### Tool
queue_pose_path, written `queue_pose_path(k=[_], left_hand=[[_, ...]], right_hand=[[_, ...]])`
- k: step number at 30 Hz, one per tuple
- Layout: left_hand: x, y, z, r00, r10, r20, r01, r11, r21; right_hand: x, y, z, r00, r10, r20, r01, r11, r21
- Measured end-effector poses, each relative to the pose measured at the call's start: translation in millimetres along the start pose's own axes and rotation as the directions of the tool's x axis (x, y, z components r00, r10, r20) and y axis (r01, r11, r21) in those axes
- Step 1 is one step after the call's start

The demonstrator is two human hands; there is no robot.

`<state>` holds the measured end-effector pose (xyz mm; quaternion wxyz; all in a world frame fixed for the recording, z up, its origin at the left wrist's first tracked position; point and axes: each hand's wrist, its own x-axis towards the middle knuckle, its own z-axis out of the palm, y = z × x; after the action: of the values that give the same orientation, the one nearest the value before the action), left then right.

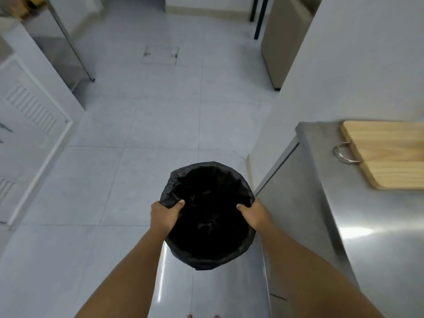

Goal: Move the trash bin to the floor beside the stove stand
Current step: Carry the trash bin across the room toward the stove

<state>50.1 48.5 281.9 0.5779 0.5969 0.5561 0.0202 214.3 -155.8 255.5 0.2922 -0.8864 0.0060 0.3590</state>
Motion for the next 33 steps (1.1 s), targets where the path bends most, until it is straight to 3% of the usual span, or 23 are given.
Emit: queue_pose_path(k=[12, 18, 27, 33], left_hand=[[-41, 80, -44, 0.949, 0.232, 0.214, -0.233, 0.972, -0.024], [-10, 119, -33, 0.936, 0.239, 0.260, -0.243, 0.970, -0.017], [86, 197, 29, 0.973, 0.132, 0.190, -0.105, 0.984, -0.146], [133, 266, 55, 0.978, 0.131, 0.163, -0.104, 0.981, -0.163]], right_hand=[[-35, -78, -78, 0.983, -0.157, -0.091, 0.162, 0.985, 0.059], [-8, -108, -109, 0.980, -0.172, -0.101, 0.180, 0.980, 0.084], [82, -160, -159, 0.988, -0.145, -0.058, 0.152, 0.978, 0.141], [143, -203, -191, 0.989, -0.146, -0.019, 0.147, 0.973, 0.176]])
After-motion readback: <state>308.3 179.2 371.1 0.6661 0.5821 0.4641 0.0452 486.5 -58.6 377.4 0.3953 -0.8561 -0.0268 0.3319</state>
